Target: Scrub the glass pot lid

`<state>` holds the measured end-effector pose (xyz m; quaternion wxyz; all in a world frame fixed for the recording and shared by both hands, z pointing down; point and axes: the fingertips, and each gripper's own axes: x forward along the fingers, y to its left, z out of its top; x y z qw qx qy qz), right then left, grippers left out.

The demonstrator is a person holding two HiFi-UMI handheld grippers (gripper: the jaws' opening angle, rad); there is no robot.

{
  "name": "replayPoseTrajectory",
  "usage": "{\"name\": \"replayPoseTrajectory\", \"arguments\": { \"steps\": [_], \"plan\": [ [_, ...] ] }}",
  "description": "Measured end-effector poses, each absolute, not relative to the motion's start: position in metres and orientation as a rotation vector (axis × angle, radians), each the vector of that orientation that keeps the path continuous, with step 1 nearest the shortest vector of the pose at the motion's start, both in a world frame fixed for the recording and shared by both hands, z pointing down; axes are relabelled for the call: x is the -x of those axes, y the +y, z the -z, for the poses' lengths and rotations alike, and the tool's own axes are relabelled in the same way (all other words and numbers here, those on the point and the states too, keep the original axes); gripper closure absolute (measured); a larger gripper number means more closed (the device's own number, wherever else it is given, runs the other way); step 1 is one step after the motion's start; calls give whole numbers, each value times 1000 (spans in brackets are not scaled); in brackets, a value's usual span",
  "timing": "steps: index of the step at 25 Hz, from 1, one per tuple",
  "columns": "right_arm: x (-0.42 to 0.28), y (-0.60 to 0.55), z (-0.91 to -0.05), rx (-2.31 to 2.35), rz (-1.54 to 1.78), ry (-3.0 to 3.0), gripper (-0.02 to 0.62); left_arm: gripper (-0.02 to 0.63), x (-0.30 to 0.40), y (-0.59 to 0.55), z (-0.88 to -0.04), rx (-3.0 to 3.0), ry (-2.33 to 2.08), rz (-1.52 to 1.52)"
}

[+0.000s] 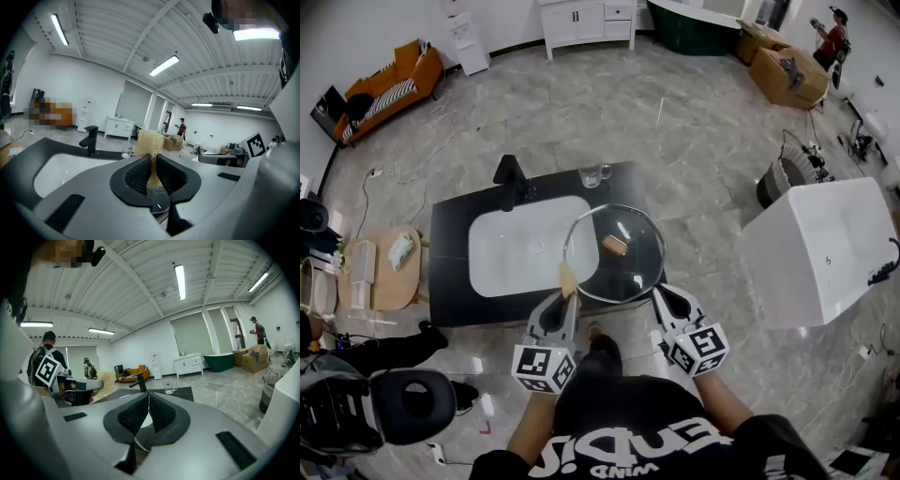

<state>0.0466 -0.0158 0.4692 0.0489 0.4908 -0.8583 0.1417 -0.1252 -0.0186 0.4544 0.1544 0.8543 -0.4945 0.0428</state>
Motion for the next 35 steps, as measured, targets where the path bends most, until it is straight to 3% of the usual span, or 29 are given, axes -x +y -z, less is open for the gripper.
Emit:
{"name": "replayPoseTrajectory", "arguments": {
  "steps": [16, 17, 19, 22, 35],
  "plan": [
    [-13, -95, -467, -1470, -368, -2576, 581, 563, 135, -103, -457, -2517, -1267, -168],
    [-12, -99, -468, -1461, -374, -2577, 563, 563, 135, -106, -457, -2514, -1270, -168],
    [-11, -107, -468, -1431, -384, -2581, 430, 563, 134, -111, -456, -2508, -1282, -165],
    [-11, -119, -472, -1349, -386, -2583, 364, 563, 131, -117, -453, -2495, -1311, -153],
    [15, -141, -556, -937, -381, -2437, 353, 563, 127, -126, -459, -2453, -1387, -147]
  ]
}}
